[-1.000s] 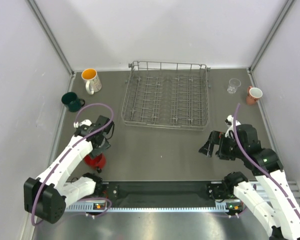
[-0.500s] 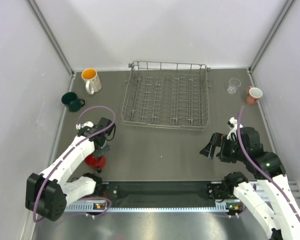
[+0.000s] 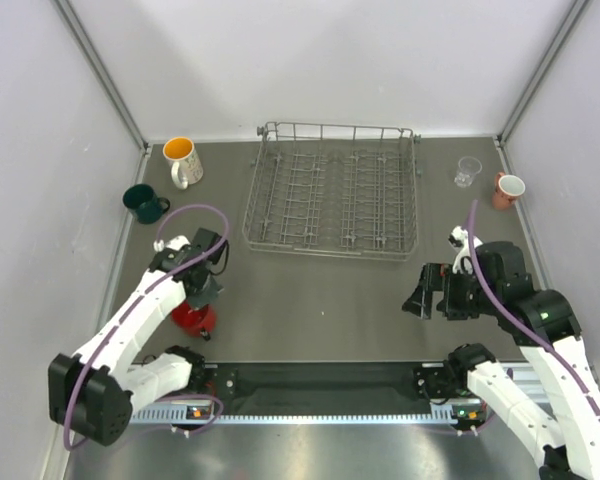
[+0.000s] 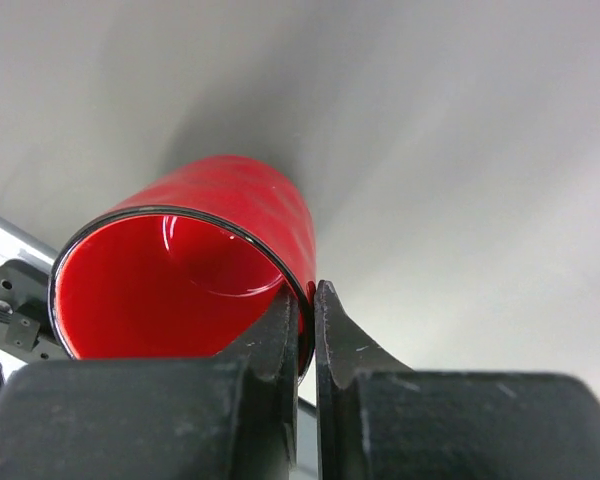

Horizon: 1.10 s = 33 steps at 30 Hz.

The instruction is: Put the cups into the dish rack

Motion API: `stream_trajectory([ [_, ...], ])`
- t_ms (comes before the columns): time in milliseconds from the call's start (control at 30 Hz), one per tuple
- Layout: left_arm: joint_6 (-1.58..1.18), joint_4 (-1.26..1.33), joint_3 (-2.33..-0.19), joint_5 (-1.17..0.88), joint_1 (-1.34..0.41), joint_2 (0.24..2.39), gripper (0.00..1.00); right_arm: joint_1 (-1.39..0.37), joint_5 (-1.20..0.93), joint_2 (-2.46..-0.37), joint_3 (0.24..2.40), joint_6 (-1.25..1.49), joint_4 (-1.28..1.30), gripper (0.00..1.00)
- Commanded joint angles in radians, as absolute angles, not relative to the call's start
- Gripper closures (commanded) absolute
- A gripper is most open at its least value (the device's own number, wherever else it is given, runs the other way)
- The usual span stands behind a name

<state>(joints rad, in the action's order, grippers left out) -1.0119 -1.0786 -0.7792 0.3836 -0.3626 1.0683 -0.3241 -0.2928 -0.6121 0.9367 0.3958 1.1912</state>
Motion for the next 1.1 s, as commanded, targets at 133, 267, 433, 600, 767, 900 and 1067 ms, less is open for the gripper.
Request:
stream_trajectory([
  [133, -0.94, -1.235, -1.184, 0.358, -0.36, 0.971, 1.0, -0.325, -0.344, -0.637, 0.943, 0.339, 1.181, 0.0],
  [267, -0.946, -1.255, -1.406, 0.157, -0.36, 1.0, 1.0, -0.324, -0.366, -0.65, 0.968, 0.359, 1.132, 0.0],
  [433, -0.997, -1.045, -1.434, -0.246, -0.36, 0.999, 1.0, -0.325, -0.403, -0.666, 0.988, 0.429, 1.02, 0.0],
  [600, -1.138, -0.476, -1.243, -0.483, -0.36, 0.905, 1.0, -0.325, -0.472, -0.707, 1.014, 0.564, 0.91, 0.0],
  [767, -1.329, -0.015, -1.073, -0.534, -0.362, 0.873, 1.0, -0.325, -0.605, -0.739, 1.054, 0.716, 0.812, 0.0],
  [900, -1.396, 0.277, -1.034, -0.537, -0.371, 0.919, 1.0, -0.325, -0.699, -0.779, 1.117, 0.798, 0.713, 0.0],
  [1067, -1.398, 0.495, -1.09, -0.565, -0.438, 1.018, 1.0, -0.325, -0.739, -0.837, 1.197, 0.9, 0.573, 0.0],
])
